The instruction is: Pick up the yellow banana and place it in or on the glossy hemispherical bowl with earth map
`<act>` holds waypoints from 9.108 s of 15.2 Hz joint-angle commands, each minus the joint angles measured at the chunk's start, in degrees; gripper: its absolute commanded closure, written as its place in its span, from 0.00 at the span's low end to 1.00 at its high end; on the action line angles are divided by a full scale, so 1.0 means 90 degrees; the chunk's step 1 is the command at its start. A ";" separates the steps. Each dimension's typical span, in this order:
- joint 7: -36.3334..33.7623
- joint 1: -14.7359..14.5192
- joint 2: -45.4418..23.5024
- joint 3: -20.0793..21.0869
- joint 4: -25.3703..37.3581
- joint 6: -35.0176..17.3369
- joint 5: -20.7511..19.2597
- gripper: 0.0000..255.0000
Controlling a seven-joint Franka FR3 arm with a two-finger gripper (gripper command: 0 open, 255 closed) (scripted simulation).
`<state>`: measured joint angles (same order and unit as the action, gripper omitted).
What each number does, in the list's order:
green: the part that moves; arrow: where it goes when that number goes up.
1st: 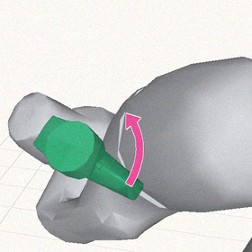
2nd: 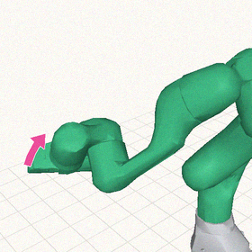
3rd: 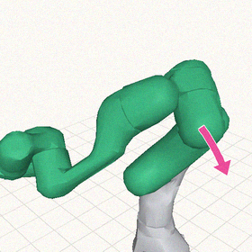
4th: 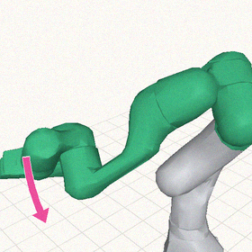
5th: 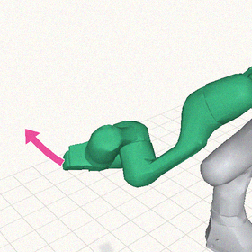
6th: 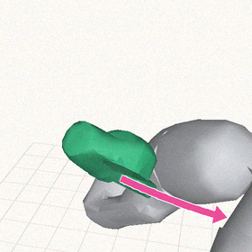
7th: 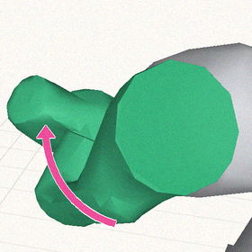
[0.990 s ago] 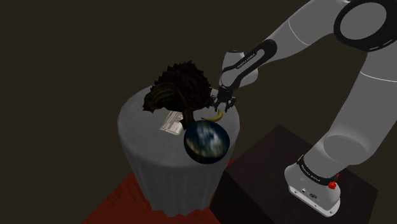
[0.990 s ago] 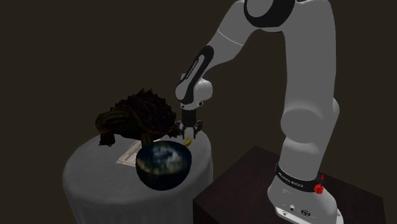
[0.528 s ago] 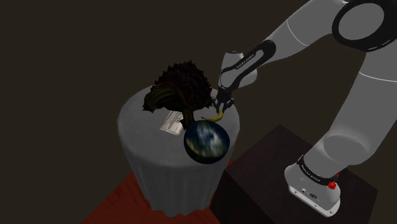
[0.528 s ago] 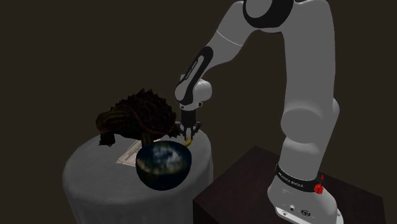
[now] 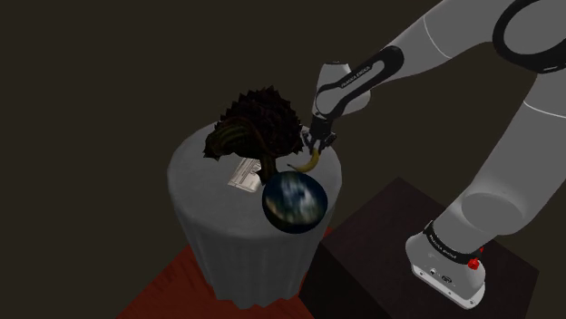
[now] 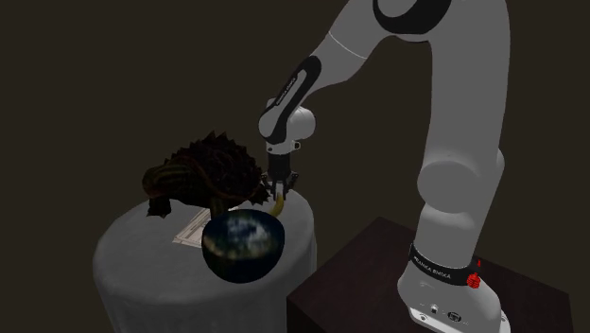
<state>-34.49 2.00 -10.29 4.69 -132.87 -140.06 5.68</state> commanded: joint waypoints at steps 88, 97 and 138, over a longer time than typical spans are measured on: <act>-0.0630 -0.0433 0.0485 0.0609 -0.2037 -0.2110 -0.1331 1.00; -0.0252 -0.0434 0.1374 0.0702 -0.2020 -0.1228 -0.0826 1.00; -0.1747 -0.1479 0.3604 0.1941 -0.1168 0.1775 0.0216 1.00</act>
<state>-48.73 -10.76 22.34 21.15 -143.61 -124.07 7.32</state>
